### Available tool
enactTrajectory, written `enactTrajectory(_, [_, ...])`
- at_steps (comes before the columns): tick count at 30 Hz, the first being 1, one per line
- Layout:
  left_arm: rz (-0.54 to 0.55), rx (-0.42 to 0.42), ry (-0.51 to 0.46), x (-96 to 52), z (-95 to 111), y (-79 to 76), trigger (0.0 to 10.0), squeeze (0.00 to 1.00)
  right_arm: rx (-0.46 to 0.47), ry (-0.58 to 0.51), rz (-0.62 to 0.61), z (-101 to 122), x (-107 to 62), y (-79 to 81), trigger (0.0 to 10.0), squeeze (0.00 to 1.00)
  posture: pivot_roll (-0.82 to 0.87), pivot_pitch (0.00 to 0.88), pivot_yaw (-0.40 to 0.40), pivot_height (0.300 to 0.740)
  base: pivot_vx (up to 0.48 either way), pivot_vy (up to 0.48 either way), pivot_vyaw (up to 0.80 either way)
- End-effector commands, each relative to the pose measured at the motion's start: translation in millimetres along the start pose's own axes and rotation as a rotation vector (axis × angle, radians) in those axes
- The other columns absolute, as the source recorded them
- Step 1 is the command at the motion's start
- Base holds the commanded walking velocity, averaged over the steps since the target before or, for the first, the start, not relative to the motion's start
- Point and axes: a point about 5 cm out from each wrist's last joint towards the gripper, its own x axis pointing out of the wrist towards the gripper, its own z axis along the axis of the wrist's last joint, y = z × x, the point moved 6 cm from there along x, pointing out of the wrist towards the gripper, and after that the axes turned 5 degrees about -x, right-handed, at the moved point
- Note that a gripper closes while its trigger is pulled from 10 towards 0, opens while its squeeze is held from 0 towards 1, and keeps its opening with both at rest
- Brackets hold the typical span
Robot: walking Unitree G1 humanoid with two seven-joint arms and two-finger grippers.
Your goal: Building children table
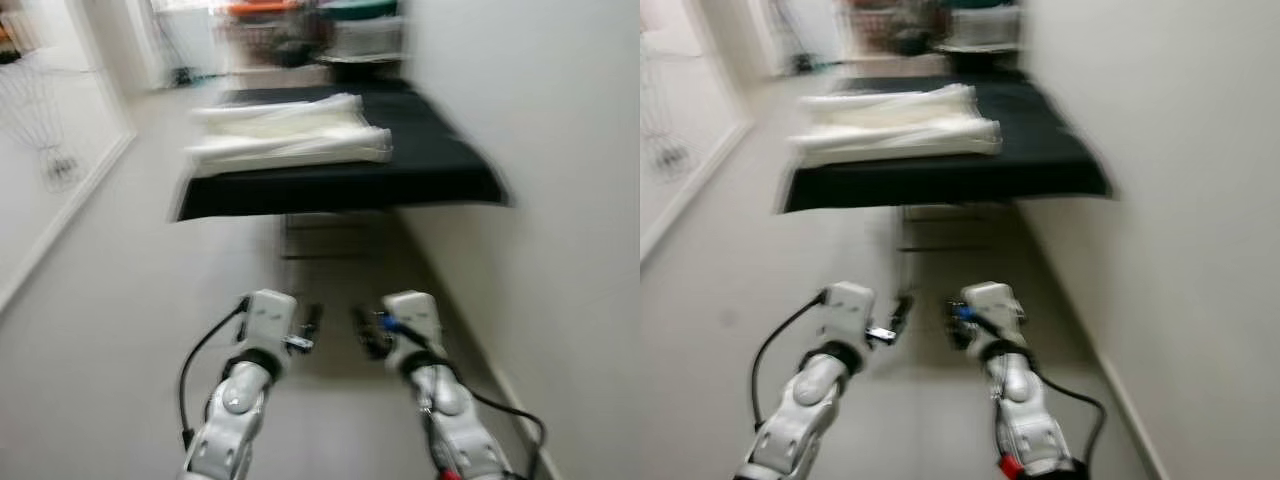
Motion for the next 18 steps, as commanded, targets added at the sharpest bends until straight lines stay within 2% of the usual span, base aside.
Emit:
enactTrajectory(1, [-0.004,-0.013,0.042,0.8,-10.0,-5.3,10.0,0.00,0.005,0.023,0.015,-9.0,-5.5,3.8,10.0,0.00,-0.03,0.000,0.009,0.740,0.334,0.000,0.00])
enactTrajectory(18, [-0.001,-0.012,0.045,1.4,-11.0,-3.4,10.0,0.00,0.000,0.027,0.020,-9.4,-4.2,6.2,10.0,0.00,-0.02,0.000,0.009,0.740,0.325,0.000,0.00])
